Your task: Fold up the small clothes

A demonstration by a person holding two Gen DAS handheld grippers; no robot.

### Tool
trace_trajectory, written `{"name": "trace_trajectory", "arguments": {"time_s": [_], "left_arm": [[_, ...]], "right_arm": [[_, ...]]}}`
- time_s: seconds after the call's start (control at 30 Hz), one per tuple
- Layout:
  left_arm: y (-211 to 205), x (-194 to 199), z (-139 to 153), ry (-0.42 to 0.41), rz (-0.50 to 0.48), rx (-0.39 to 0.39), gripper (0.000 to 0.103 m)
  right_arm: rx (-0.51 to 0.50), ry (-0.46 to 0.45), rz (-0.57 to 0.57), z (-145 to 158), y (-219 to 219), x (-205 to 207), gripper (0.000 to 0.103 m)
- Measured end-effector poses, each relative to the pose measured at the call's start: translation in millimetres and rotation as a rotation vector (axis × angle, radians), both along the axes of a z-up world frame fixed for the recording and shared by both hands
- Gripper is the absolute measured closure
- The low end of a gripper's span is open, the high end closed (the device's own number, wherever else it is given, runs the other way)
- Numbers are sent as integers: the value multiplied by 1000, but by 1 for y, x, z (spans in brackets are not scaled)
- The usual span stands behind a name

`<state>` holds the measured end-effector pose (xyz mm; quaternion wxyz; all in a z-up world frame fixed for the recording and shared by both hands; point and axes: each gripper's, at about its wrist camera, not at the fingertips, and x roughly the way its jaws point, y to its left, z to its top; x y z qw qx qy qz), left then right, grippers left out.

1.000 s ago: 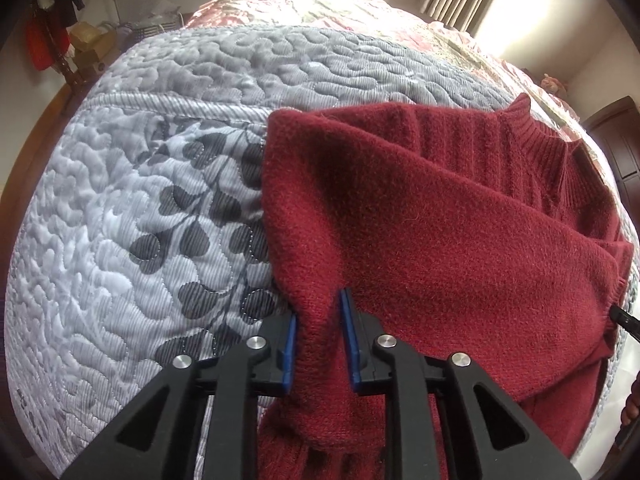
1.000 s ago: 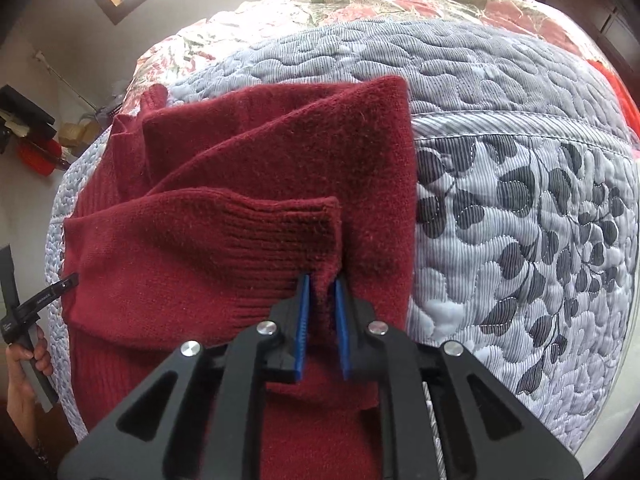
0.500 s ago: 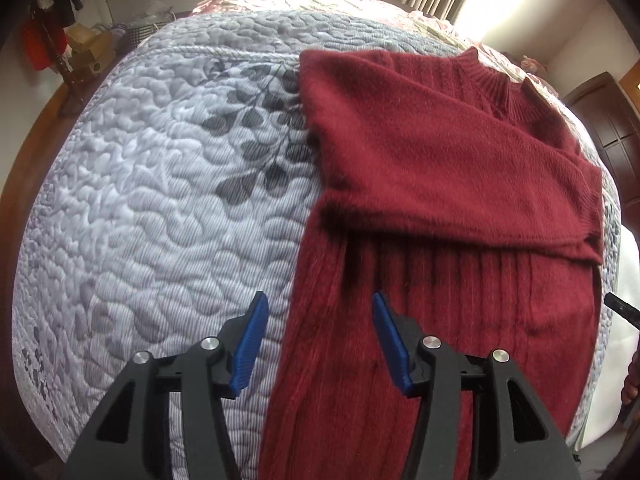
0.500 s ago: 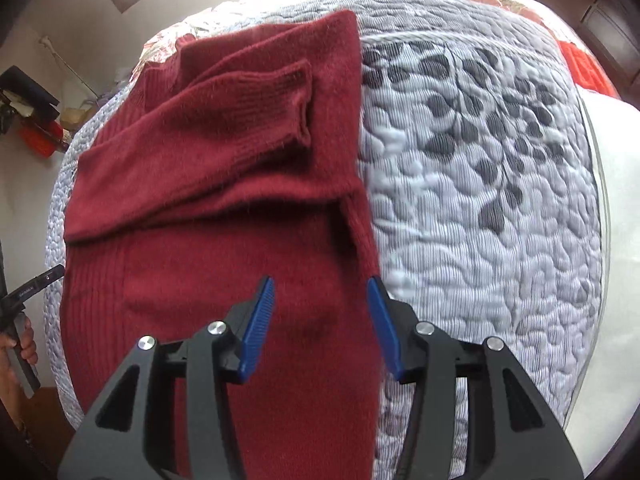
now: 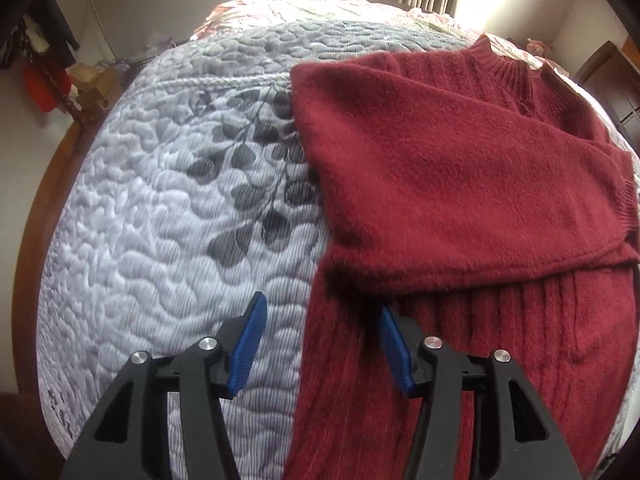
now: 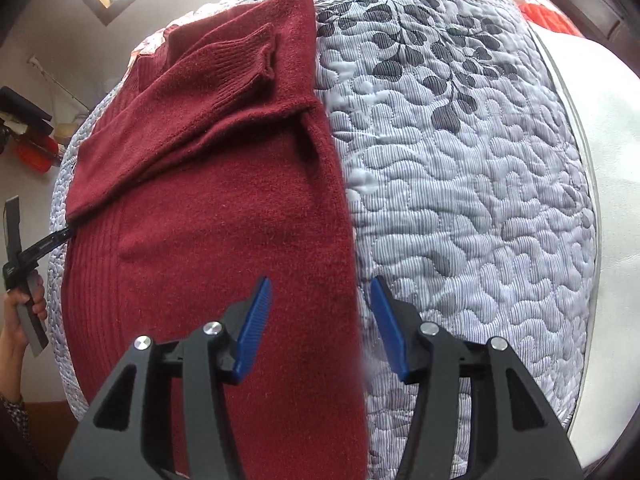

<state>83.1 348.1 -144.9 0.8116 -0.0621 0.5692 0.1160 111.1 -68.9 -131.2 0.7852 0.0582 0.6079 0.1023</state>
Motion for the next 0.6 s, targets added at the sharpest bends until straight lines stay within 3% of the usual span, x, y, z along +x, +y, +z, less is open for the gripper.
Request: {"name": "trace_trajectory", "arguments": {"time_s": [0.07,0.13,0.2,0.23,0.4,0.5,0.6], "left_arm": [[2,15,-2,-2,15,5,47],[4,22,-4,-19,27,-26,54],[4,26,-5,-30,25,-65,81],[8,18,-5,-43,38,-89,83],[15,-2,0,-96,83,-94,88],[8,-3,-10,-64,40,-52,88],[12,0,-14,-52,60,-85,88]], "right_arm": [[-7,0,3,2,2,-3,52],[-10,-1,6,3,2,-6,52],[-13,5,0,1,3,-6,52],[-13,9,-6,1,1,-6,51],[-4,16,-27,-1,-1,-1,51],[-6,26,-16,-3,5,5,52],[-20,42,-8,-9,13,9,52]]}}
